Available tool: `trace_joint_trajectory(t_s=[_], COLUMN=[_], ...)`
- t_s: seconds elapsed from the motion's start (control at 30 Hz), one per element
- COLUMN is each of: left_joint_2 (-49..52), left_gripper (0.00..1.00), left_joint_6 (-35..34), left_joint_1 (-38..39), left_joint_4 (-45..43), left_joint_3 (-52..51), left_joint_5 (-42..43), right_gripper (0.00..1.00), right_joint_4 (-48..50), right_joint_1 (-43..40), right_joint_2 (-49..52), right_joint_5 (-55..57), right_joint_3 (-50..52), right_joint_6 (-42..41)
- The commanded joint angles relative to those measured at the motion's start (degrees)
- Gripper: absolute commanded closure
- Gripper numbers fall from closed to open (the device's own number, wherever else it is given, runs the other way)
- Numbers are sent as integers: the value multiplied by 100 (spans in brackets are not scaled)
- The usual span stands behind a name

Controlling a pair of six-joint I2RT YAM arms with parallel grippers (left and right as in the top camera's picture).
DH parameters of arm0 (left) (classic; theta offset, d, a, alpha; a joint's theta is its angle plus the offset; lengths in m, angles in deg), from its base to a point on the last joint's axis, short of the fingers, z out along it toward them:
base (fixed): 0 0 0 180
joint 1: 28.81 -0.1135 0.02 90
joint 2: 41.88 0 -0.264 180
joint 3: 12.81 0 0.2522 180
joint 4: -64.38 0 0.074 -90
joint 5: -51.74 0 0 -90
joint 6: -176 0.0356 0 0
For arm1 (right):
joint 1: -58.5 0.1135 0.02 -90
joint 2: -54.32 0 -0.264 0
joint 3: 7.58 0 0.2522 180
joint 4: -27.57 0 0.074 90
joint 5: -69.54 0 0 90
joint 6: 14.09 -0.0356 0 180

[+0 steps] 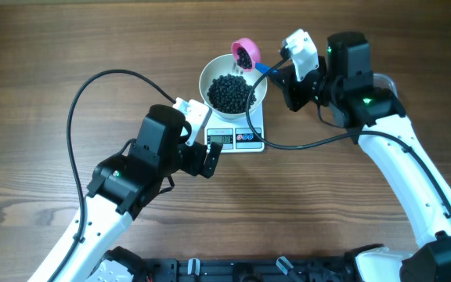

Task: Scoop item into bowl and weigh 150g on scale
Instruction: 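Tilt the scoop with the right gripper to pour beans into the bowl, then move the empty scoop back right to the bean tub with the right gripper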

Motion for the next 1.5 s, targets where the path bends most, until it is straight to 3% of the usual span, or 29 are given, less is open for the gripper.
trace_joint_trajectory(t_s=[0.0, 0.13, 0.33, 0.53, 0.7, 0.77, 0.87, 0.9, 0.93, 0.97, 1.03, 1.1, 1.27, 1.37, 1.47], left_joint_2=[11, 11, 11, 11, 11, 11, 11, 11, 11, 11, 11, 11, 11, 11, 11], left_gripper=[0, 0, 0, 0, 0, 0, 0, 0, 0, 0, 0, 0, 0, 0, 0], left_joint_6=[90, 90, 90, 90, 92, 92, 90, 90, 90, 92, 92, 92, 90, 90, 90], left_joint_1=[26, 24, 24, 24, 26, 26, 24, 24, 26, 26, 24, 26, 26, 24, 26], left_joint_4=[0, 0, 0, 0, 2, 0, 2, 2, 0, 2, 2, 2, 2, 2, 2], left_joint_3=[-15, -15, -15, -15, -15, -15, -15, -15, -15, -15, -15, -15, -15, -15, -15], left_joint_5=[87, 87, 87, 87, 87, 87, 87, 87, 87, 87, 87, 87, 87, 87, 87], right_gripper=[96, 96, 96, 96, 96, 96, 96, 96, 96, 96, 96, 96, 96, 96, 96], right_joint_4=[-168, 7, 22, 26, 98, 98, -59, -35, 35, 85, 125, 11, -1556, -2345, -2474], right_joint_1=[28, 131, 553, 570, 671, 671, 658, 638, 573, 487, 184, -385, -2098, -2542, -2599], right_joint_2=[-94, -107, -111, -114, -138, -133, -127, -162, -234, -334, -636, -984, -1152, -1016, -785], right_joint_5=[286, 286, 1248, 1311, 660, 658, 859, 1099, 1362, 1545, 2253, 2986, 2743, 2594, 2485], right_joint_3=[-120, -127, -125, -125, -125, -125, -125, -127, -127, -127, -127, -127, -125, -125, -120], right_joint_6=[479, 503, 1543, 1838, 1174, 573, 387, -186, -1036, -1366, -1388, -1224, -1008, -92, 2])
